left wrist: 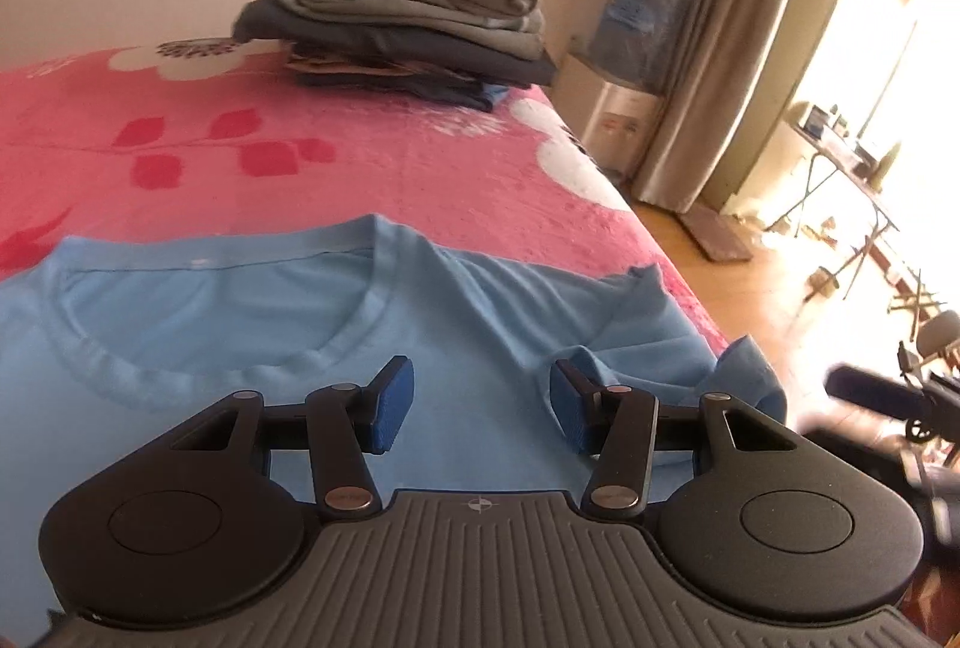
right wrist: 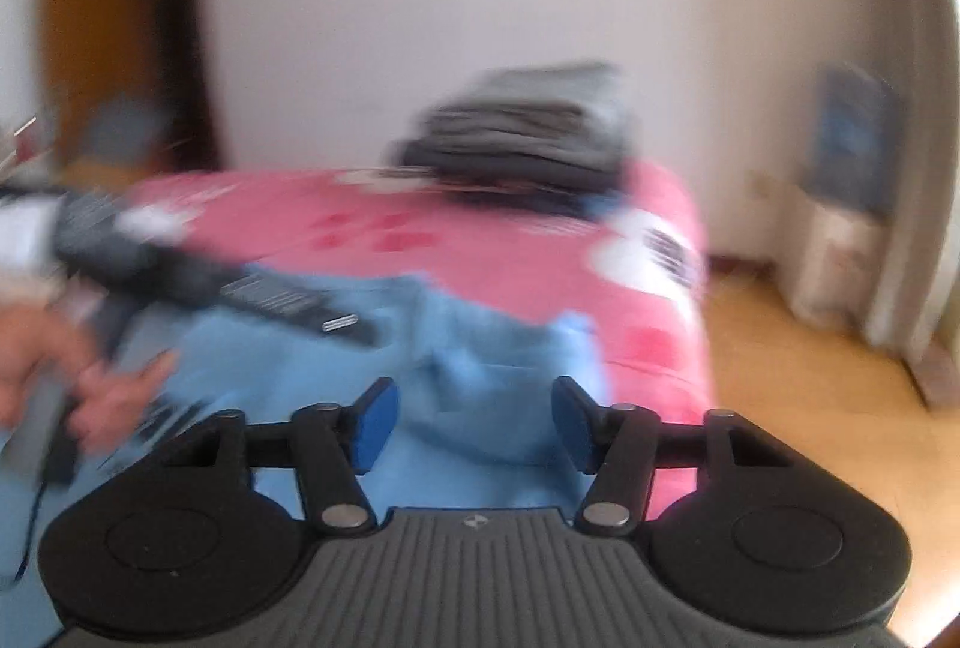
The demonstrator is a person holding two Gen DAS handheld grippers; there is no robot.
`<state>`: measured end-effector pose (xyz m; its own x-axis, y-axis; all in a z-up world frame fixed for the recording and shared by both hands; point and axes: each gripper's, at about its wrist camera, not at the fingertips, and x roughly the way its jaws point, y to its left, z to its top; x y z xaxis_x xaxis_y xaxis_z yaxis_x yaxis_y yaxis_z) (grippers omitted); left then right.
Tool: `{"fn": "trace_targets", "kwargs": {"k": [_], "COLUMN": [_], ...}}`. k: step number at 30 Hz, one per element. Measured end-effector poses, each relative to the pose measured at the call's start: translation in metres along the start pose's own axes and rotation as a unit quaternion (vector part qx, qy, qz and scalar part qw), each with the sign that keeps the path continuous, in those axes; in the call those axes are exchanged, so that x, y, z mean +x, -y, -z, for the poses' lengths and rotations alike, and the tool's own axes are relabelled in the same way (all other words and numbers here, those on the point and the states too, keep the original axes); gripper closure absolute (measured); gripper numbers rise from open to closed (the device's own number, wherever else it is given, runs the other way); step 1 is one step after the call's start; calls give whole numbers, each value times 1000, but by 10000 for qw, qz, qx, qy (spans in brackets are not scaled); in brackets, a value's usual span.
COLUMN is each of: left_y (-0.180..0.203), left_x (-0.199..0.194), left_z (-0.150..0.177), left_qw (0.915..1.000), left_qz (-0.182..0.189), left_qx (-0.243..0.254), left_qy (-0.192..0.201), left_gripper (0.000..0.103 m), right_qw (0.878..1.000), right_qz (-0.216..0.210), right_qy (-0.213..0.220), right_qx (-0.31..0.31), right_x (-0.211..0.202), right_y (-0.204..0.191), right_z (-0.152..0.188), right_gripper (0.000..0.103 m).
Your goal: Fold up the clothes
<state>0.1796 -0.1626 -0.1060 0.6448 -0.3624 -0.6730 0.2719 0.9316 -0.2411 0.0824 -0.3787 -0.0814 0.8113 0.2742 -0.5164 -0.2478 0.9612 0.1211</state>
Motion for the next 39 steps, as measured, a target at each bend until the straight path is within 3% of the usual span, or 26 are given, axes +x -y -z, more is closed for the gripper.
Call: {"fn": "trace_targets", "kwargs": {"k": [4, 5, 6, 7, 8, 10, 13, 17, 18, 21, 24, 27, 31, 37, 39], "left_y": [8, 8, 7, 6, 4, 0, -4, -2, 0, 5, 12, 19, 21, 23, 24], "left_x": [8, 9, 9, 8, 7, 4, 2, 4, 5, 8, 12, 19, 25, 24, 23], "left_z": [1, 1, 2, 2, 2, 3, 5, 7, 7, 6, 4, 3, 6, 11, 11], "left_qw": [9999, 9999, 9999, 9998, 9998, 9998, 9994, 9983, 9979, 9963, 9940, 9919, 9916, 9894, 9884], "left_qz": [9, -6, -13, -17, -20, 8, 54, 98, 95, 102, 166, 197, 124, 43, 33], "left_qx": [132, 142, 148, 153, 158, 196, 328, 559, 628, 844, 1079, 1248, 1264, 1428, 1498], "left_qy": [-58, -78, -87, -93, -98, -92, -107, -115, -113, -102, -79, -149, -227, -252, -230], "left_gripper": [56, 59, 60, 61, 61, 61, 61, 60, 60, 59, 56, 55, 55, 55, 55], "right_qw": [9993, 9992, 9991, 9988, 9990, 9993, 9959, 9739, 9696, 9567, 9544, 9670, 9810, 9845, 9844], "right_qz": [-137, -125, -86, -94, -187, -340, -417, -350, -373, -459, -465, -626, -366, 107, 215], "right_qy": [-173, -260, -349, -393, -302, -115, -25, -360, -443, -694, -705, -458, -269, -652, -736], "right_qx": [312, 276, 230, 259, 285, 90, -806, -2215, -2377, -2790, -2862, -2427, -1884, -1623, -1586], "right_x": [31, 40, 47, 47, 38, 19, -2, -9, -10, -13, -19, -30, -23, 5, 6], "right_y": [23, 24, 23, 23, 19, 8, -21, -53, -56, -64, -65, -61, -57, -57, -55], "right_z": [-4, -3, -1, 2, 5, 13, 28, 57, 60, 64, 59, 39, 21, 34, 42], "right_gripper": [53, 62, 84, 94, 96, 96, 96, 92, 87, 85, 85, 84, 84, 85, 96]}}
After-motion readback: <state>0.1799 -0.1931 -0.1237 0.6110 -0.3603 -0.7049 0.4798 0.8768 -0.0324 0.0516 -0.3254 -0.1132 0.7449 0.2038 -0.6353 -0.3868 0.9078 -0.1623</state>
